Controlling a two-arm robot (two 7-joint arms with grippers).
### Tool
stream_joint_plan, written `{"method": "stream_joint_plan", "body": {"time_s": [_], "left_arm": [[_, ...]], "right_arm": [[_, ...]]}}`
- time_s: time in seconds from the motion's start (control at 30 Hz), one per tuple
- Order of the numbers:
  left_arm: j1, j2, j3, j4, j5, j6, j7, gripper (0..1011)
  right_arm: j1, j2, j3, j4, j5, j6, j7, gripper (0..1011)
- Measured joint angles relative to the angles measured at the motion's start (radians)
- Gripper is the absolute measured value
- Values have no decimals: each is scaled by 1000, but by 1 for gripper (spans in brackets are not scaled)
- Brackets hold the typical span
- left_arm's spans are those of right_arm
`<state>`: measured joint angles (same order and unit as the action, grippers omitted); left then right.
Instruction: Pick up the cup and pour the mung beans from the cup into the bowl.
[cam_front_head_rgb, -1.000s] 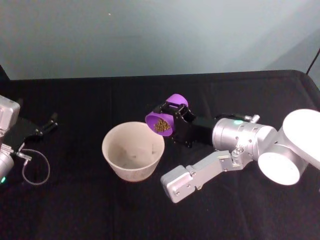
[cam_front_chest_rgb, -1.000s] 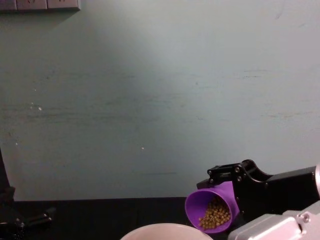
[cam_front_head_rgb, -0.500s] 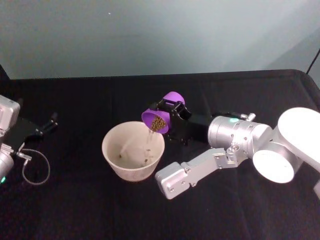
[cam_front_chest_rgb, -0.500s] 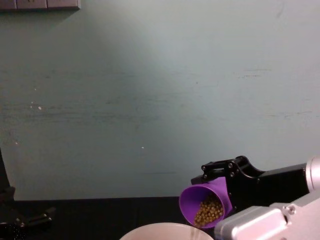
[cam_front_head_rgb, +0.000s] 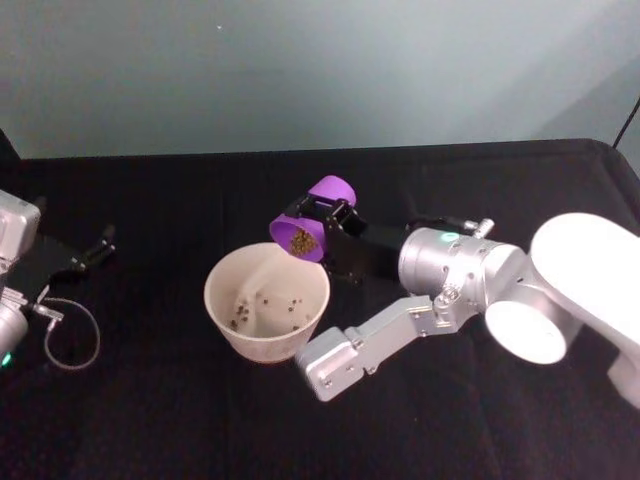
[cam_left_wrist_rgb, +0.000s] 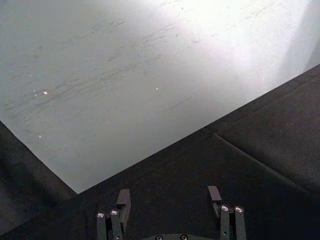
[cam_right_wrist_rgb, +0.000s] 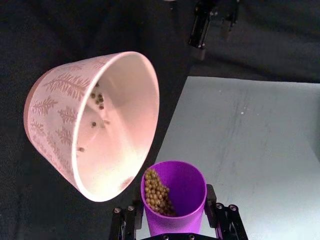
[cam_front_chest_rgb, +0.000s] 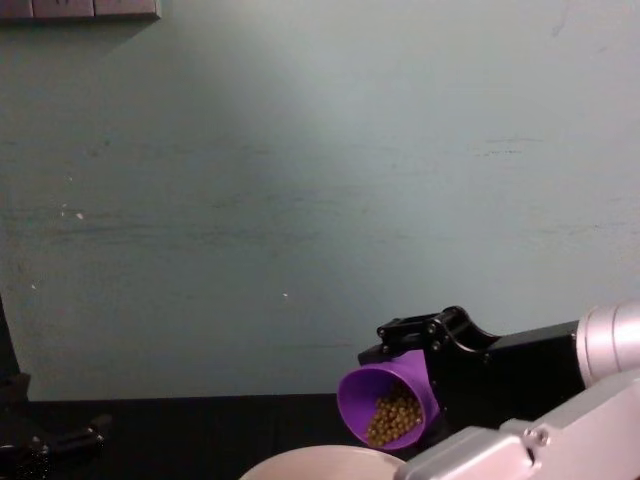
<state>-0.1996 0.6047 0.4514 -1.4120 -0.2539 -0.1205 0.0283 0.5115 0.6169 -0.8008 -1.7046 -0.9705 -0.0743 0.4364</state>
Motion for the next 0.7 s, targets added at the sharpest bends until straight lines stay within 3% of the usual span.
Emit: {"method": "stream_joint_plan", "body": {"time_s": [0.7], "left_arm": [[0, 0, 0, 0, 0, 0, 0, 1000]], "right_arm": [[7, 7, -33, -14, -107, 33, -34, 723]]}}
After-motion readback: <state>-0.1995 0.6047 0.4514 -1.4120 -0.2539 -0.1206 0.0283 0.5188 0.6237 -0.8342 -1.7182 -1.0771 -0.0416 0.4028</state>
